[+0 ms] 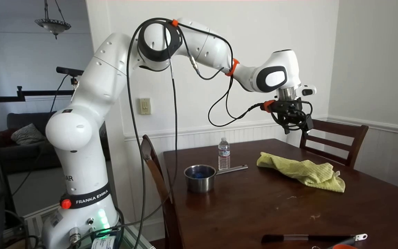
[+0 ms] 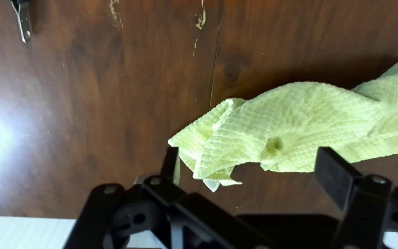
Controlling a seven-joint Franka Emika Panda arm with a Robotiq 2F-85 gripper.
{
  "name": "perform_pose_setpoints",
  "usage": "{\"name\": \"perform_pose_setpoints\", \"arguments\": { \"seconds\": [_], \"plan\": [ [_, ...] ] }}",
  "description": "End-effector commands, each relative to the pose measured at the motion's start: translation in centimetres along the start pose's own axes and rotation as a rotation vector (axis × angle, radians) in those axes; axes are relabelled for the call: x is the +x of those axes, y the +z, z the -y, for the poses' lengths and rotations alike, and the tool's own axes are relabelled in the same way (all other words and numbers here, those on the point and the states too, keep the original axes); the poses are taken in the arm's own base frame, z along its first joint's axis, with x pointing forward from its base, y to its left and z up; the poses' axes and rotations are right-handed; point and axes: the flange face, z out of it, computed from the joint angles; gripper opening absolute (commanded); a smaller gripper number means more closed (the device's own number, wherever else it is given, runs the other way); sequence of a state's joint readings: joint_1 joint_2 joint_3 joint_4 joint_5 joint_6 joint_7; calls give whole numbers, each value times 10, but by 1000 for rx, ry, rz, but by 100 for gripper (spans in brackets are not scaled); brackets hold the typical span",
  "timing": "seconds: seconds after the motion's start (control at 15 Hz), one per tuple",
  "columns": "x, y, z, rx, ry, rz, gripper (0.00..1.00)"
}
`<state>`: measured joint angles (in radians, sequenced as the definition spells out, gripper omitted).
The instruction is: Pick up the light green towel and spread it evenly on the table
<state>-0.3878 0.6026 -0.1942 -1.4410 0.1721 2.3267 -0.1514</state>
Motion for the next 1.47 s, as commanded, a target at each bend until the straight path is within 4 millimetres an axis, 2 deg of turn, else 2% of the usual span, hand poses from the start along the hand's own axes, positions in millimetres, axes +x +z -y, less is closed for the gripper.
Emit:
{"name": "perform_pose_setpoints", "arguments": {
  "seconds": [0.0, 0.33, 0.6, 0.87, 0.93, 1.13, 1.27, 1.4],
  "plan": [
    [19, 51, -19, 26, 79, 54, 100],
    [29, 95, -16, 5, 40, 103, 100],
    [49, 118, -3, -11, 80, -20, 100],
    [64, 130, 5, 16, 228, -134, 100],
    [53, 122, 6, -12, 148, -72, 100],
    [52, 128, 9, -12, 152, -72, 100],
    [59, 132, 16, 37, 261, -177, 100],
    [57, 146, 26, 69, 345, -219, 100]
  ]
}}
